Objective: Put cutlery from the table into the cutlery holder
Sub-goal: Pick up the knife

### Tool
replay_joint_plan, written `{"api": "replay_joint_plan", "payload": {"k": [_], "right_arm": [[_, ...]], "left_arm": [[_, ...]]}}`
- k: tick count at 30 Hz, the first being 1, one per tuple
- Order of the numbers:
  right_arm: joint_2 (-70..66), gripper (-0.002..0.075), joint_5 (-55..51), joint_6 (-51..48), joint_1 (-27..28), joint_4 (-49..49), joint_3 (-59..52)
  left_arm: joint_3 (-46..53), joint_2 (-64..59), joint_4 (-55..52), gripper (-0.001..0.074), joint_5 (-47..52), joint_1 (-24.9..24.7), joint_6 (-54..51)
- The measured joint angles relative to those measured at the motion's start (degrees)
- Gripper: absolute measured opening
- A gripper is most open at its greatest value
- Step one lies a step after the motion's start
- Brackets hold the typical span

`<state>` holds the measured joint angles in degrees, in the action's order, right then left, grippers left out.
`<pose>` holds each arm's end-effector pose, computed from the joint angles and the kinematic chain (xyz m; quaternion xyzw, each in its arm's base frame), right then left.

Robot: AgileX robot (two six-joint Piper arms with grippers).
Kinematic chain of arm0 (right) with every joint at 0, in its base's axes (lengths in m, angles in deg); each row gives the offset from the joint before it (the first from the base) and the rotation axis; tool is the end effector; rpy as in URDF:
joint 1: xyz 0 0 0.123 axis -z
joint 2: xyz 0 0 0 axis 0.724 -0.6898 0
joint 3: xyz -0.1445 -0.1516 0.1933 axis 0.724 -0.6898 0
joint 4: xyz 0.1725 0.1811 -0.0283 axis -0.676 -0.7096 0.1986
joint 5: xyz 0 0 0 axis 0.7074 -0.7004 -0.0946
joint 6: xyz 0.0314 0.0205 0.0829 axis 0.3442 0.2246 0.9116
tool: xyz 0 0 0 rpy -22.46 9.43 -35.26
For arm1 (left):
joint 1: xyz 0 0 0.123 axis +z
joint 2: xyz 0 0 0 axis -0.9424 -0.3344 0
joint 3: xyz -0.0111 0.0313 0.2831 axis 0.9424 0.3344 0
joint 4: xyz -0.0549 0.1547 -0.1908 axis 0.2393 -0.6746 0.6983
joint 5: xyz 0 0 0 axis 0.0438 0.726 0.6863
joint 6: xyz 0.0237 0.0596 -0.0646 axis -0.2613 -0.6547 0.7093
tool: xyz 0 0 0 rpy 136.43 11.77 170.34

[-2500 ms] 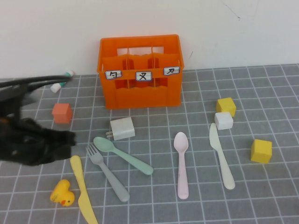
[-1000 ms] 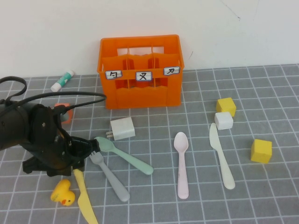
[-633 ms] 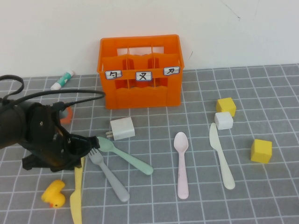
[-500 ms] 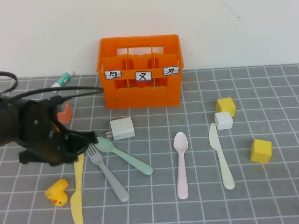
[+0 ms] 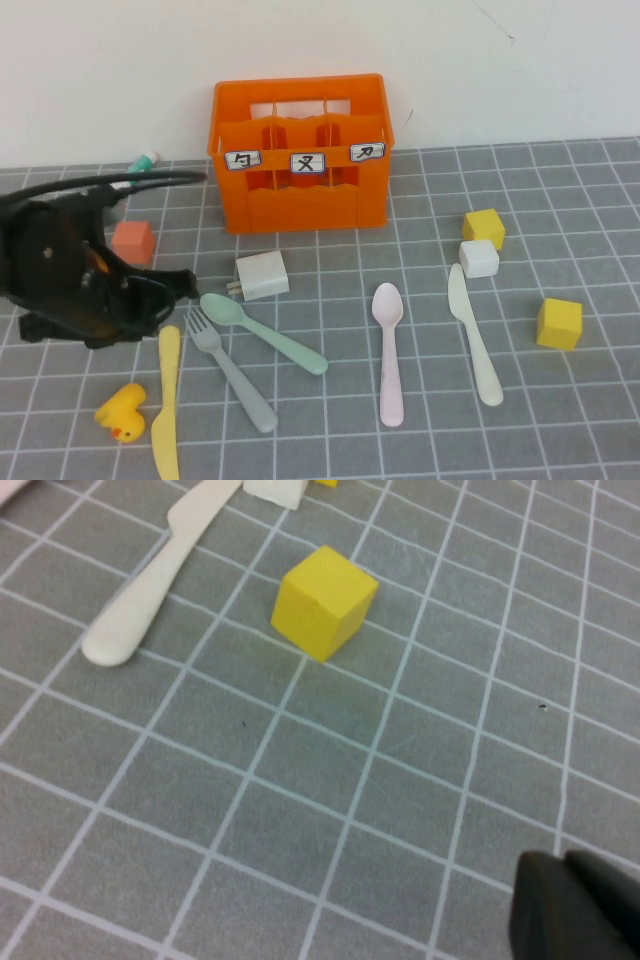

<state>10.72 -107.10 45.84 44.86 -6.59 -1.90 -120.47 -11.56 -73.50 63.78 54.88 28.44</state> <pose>0.0867 0.0118 0.2371 -0.2122 0.8449 -0.0485 0.4886 0.2901 -0.0809 0.2335 -0.1388 0.9594 -0.0992 0.2248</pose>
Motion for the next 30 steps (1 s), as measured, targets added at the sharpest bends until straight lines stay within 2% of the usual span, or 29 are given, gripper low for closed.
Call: {"api": "replay_joint_plan", "payload": {"k": [5,8,30], "right_arm": [[0.0,-0.0003,0.0,0.0,0.0,-0.4,0.0],[0.0,-0.0003,0.0,0.0,0.0,-0.4,0.0],[0.0,-0.0003,0.1,0.0,0.0,-0.5,0.0]], "left_arm": [[0.0,-2.5,0.0,0.0237,0.2,-2.1,0.1],[0.0,-4.8,0.0,0.0281,-0.2,-3.8,0.1],[0.0,-10.1,-4.5,0.0301,-2.6,-4.3,5.7]]}}
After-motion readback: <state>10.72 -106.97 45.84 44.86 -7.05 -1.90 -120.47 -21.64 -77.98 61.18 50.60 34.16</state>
